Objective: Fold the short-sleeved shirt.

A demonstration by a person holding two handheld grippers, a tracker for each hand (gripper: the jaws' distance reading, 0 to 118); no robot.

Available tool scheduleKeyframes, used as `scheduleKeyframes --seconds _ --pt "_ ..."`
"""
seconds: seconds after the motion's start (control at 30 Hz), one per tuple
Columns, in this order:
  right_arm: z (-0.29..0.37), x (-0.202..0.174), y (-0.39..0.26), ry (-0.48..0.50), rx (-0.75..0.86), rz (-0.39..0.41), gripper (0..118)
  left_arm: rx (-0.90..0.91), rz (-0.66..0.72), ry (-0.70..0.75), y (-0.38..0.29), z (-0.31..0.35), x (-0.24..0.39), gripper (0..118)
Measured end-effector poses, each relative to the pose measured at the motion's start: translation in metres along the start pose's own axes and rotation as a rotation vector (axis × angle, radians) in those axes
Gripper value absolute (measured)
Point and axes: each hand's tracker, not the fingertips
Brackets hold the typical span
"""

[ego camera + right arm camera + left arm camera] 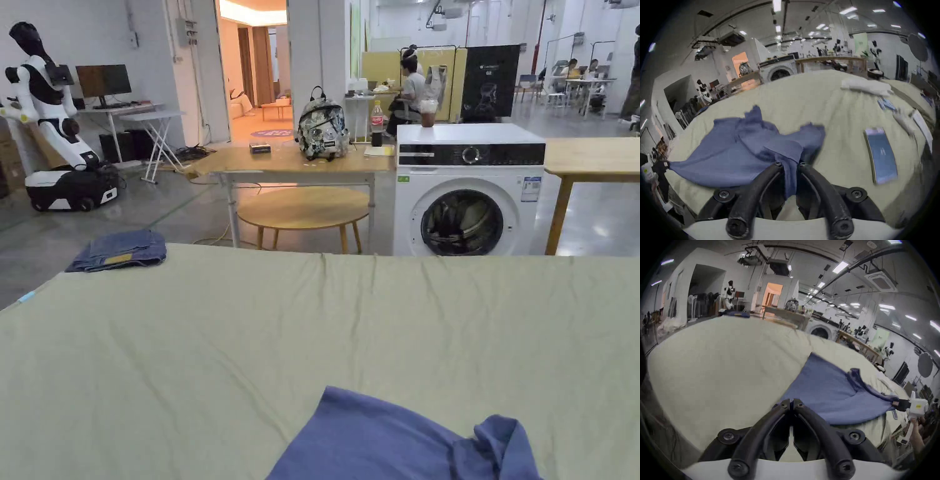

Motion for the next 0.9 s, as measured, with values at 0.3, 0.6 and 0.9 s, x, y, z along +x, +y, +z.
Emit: scheduleKeyframes --seconds 0.3,0.6,0.9 --pt "0.029 -0.002 -0.056 -0.097 -0.014 0.124 62 -0.043 0.024 -0.040 -0.053 0.022 -0.021 52" --pt "0.113 0.004 -0.028 -0.106 0.199 0.139 74 0.193 -0.116 0.047 -0.008 0.083 0.006 75" --pt "0.127 -0.069 0.034 0.130 0.359 0.213 40 0.385 -0.183 -0.076 0.043 0.116 0.070 55"
